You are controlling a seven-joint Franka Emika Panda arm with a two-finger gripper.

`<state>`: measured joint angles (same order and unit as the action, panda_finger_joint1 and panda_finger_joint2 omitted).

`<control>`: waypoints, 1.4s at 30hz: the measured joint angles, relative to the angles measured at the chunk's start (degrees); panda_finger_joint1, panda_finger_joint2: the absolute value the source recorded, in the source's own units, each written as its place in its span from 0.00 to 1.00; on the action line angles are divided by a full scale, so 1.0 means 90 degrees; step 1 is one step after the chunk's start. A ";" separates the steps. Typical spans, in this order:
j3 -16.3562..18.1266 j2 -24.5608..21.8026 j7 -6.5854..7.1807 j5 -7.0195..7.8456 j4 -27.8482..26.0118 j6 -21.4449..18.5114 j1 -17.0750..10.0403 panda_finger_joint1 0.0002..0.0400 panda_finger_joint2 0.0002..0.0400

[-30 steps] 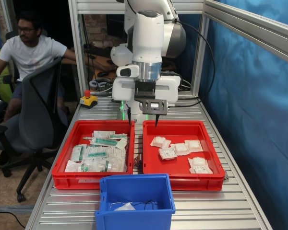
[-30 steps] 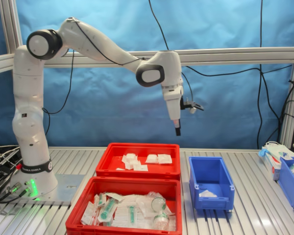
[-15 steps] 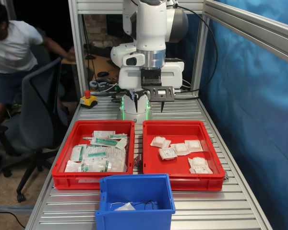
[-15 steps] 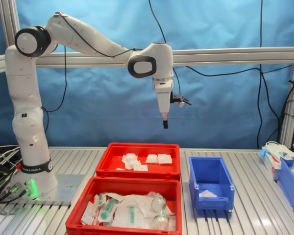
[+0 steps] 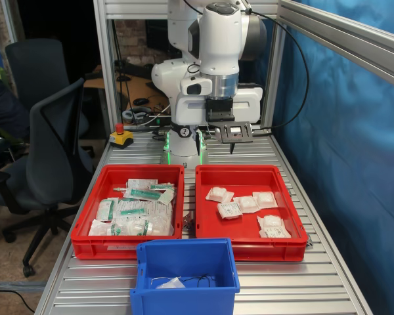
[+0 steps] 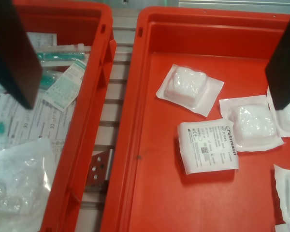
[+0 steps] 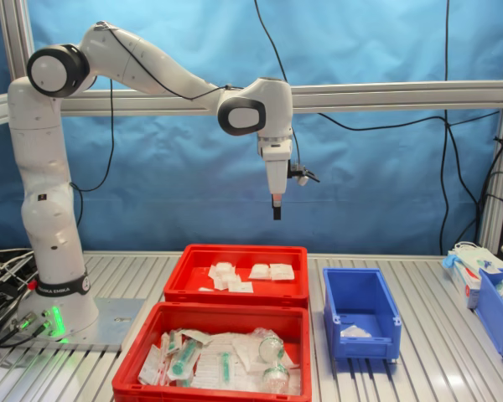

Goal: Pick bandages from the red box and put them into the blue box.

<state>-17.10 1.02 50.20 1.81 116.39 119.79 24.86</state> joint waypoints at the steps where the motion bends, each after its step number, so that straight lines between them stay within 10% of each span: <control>1: 0.0003 0.0000 -0.0001 0.0000 0.0001 -0.0001 0.0003 1.00 1.00; 14: 0.0215 0.0000 -0.0004 0.0000 0.0011 -0.0015 -0.0200 1.00 1.00; 31: 0.1155 0.0000 -0.0004 0.0000 0.0024 -0.0020 -0.1854 1.00 1.00; 42: 0.1661 0.0000 -0.0004 0.0000 0.0049 -0.0021 -0.2329 1.00 1.00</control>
<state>-2.15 1.02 50.16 1.81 116.82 119.60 3.90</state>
